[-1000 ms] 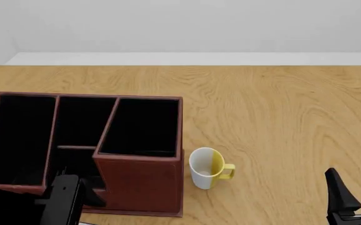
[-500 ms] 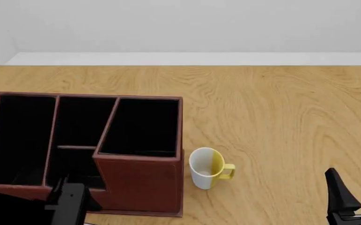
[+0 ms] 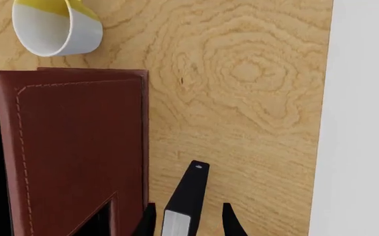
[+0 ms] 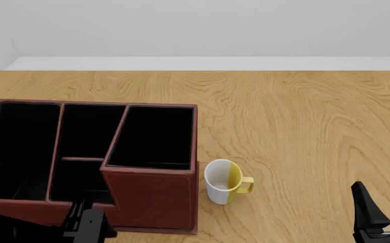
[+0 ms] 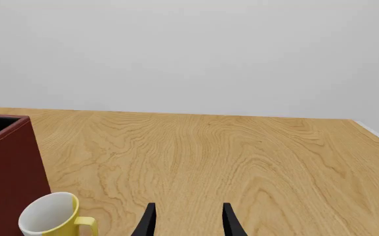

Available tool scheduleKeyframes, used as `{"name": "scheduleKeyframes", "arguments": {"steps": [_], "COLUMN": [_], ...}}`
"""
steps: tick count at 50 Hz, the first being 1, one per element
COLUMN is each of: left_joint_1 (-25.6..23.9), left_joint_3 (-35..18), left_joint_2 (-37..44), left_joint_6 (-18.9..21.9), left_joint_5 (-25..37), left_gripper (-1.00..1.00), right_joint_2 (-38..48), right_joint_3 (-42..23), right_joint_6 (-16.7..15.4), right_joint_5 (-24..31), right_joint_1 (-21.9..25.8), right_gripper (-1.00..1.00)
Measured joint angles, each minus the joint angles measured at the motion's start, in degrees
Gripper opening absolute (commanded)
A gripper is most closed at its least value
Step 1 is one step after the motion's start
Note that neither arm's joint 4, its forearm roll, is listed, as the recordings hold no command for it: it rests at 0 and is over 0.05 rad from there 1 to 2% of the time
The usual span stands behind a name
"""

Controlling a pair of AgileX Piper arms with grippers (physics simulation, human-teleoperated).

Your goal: Pick up the book and place it in the front compartment of the caddy.

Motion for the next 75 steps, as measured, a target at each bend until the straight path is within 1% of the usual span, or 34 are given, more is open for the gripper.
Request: {"name": "scheduleKeyframes", "arguments": {"steps": [17, 24, 34, 35, 41, 48, 54, 60, 65, 70, 75], "left_joint_1": [0.15, 2.05, 5.59, 6.16, 8.34, 11.23, 12.96, 13.43, 12.33, 9.61, 4.79], "left_joint_3": [4.28, 5.36, 6.66, 6.79, 6.63, 6.15, 5.85, 5.50, 3.97, 0.92, -3.48], "left_joint_2": [0.66, 0.89, 1.73, 1.93, 2.25, 2.89, 2.86, 2.61, 2.00, 1.21, 0.59], "left_joint_6": [-1.07, 0.34, 3.35, 3.85, 7.20, 12.04, 14.93, 14.12, 12.08, 8.93, 3.92], "left_joint_5": [-3.16, -3.64, -4.44, -4.70, -5.31, -5.35, -4.78, -3.21, -1.22, 1.59, 4.56], "left_gripper": [1.00, 1.00, 1.00, -1.00, -1.00, -1.00, -1.00, -1.00, -1.00, -1.00, -1.00], "right_joint_2": [0.00, 0.00, 0.00, 0.00, 0.00, 0.00, 0.00, 0.00, 0.00, 0.00, 0.00], "right_joint_3": [0.00, 0.00, 0.00, 0.00, 0.00, 0.00, 0.00, 0.00, 0.00, 0.00, 0.00], "right_joint_6": [0.00, 0.00, 0.00, 0.00, 0.00, 0.00, 0.00, 0.00, 0.00, 0.00, 0.00], "right_joint_5": [0.00, 0.00, 0.00, 0.00, 0.00, 0.00, 0.00, 0.00, 0.00, 0.00, 0.00], "right_joint_1": [0.00, 0.00, 0.00, 0.00, 0.00, 0.00, 0.00, 0.00, 0.00, 0.00, 0.00], "right_gripper": [1.00, 1.00, 1.00, 1.00, 1.00, 1.00, 1.00, 1.00, 1.00, 1.00, 1.00]}}
